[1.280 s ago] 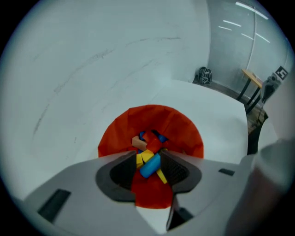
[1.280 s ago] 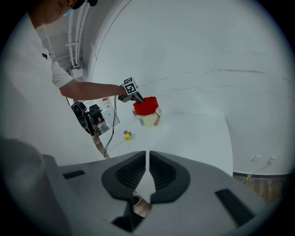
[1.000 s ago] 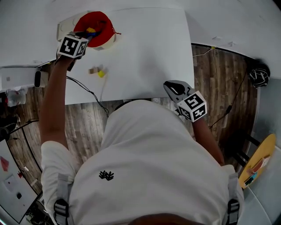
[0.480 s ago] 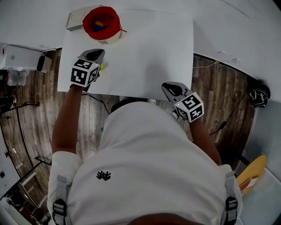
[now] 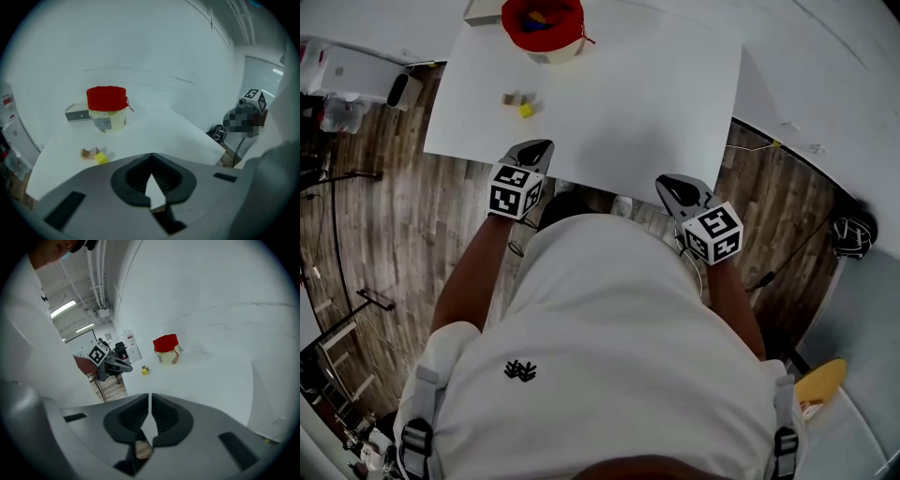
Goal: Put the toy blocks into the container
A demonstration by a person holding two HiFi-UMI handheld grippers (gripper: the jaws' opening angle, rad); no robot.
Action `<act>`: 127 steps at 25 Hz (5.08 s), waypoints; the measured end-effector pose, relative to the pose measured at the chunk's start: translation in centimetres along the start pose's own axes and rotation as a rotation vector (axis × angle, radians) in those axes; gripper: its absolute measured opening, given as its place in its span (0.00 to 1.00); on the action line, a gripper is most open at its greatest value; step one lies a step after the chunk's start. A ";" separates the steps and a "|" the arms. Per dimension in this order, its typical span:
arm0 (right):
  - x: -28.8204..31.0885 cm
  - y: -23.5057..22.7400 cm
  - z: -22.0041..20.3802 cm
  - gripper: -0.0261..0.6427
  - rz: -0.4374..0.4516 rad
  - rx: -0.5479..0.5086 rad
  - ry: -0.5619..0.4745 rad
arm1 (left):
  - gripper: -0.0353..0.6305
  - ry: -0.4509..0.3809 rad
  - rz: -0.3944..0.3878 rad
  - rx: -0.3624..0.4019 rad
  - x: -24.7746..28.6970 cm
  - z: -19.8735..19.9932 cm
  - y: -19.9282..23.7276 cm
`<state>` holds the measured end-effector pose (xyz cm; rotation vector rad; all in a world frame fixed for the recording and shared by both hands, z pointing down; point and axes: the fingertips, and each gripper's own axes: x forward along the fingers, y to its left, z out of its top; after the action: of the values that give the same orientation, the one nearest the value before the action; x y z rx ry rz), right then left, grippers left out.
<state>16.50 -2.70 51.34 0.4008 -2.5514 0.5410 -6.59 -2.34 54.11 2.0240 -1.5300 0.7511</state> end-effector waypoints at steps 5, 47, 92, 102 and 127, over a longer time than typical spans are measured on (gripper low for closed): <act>0.0 0.1 -0.5 0.07 0.001 -0.004 0.010 | 0.07 0.051 0.098 -0.002 0.5 -3.1 2.4; 2.0 -0.8 3.7 0.07 -0.110 0.017 0.073 | 0.27 0.074 0.363 -0.256 6.5 -5.0 13.6; 8.2 5.1 6.8 0.07 -0.312 0.169 -0.010 | 0.27 -0.201 -0.081 0.235 4.4 21.8 19.9; 6.6 6.0 5.3 0.07 -0.388 0.239 -0.009 | 0.27 -0.002 -0.143 0.422 12.1 22.9 20.5; 4.9 4.4 4.6 0.07 -0.332 0.207 -0.010 | 0.29 0.343 -0.163 0.708 13.0 19.4 19.7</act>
<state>8.85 -1.73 48.88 0.8830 -2.3735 0.6768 -20.20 -29.38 49.99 2.2819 -0.9580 1.6415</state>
